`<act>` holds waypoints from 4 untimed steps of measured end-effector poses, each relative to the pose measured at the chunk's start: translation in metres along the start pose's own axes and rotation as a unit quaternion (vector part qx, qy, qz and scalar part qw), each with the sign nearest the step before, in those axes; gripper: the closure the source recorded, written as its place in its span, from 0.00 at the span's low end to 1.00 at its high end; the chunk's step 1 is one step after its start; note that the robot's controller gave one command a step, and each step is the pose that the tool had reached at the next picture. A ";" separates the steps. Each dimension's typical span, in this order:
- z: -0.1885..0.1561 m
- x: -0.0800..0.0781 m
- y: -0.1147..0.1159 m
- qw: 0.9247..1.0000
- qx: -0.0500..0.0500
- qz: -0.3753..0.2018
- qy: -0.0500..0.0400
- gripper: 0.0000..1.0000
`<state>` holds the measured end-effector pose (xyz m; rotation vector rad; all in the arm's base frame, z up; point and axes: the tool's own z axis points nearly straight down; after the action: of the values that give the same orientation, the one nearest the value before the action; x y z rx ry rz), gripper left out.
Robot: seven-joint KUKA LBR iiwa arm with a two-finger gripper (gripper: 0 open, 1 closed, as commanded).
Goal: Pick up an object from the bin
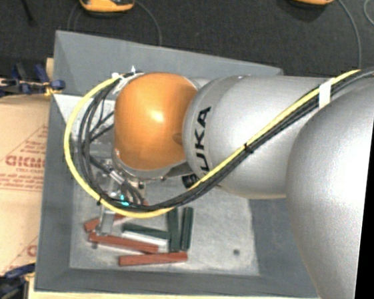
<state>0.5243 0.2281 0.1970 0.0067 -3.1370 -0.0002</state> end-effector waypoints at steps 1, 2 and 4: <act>-0.004 -0.002 -0.001 1.000 -0.001 0.002 -0.004 0.00; 0.028 0.008 -0.018 0.999 -0.001 -0.049 -0.006 0.00; 0.118 0.002 -0.035 0.996 -0.002 -0.086 -0.007 1.00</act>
Offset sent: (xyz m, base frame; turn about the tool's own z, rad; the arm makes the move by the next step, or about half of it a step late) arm -0.0364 -0.0662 -0.1166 -0.3512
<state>0.5223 0.1929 0.0789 0.2762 -3.1393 -0.0064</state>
